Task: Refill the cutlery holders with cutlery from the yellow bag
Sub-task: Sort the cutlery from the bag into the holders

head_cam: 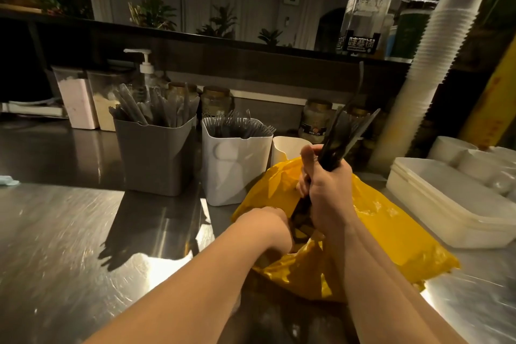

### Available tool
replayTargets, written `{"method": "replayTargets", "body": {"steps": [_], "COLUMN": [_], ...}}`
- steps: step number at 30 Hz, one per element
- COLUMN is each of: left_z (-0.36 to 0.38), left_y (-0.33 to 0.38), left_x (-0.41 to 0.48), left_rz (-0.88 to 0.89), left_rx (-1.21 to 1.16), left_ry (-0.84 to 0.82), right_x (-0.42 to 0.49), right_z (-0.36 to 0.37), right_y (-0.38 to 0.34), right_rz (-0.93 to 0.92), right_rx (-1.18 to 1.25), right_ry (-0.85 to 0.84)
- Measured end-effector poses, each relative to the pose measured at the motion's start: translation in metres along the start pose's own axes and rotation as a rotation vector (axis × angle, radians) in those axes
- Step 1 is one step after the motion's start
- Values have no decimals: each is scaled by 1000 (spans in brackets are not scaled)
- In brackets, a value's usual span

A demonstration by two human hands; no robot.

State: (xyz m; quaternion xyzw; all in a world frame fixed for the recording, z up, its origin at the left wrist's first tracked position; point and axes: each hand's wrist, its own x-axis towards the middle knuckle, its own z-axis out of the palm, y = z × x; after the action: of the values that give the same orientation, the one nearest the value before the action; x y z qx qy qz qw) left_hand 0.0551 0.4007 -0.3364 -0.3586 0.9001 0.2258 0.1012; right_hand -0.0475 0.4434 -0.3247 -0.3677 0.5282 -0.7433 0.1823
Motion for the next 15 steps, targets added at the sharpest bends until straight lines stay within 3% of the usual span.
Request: {"method": "replayTargets", "body": {"steps": [9,15], "left_z": [-9,-15], "left_y": [-20,-59], "left_x": [-12,-13], "left_rz": [-29,29], "left_rx": [81,-46], "left_ry": [72,108], "right_x": [-1,-5], "right_z": [-1,-1], "right_y": [-2,-3], "right_rz": [-18,-12], "right_rx": [7,-45], "right_ry": [-18,-110]}}
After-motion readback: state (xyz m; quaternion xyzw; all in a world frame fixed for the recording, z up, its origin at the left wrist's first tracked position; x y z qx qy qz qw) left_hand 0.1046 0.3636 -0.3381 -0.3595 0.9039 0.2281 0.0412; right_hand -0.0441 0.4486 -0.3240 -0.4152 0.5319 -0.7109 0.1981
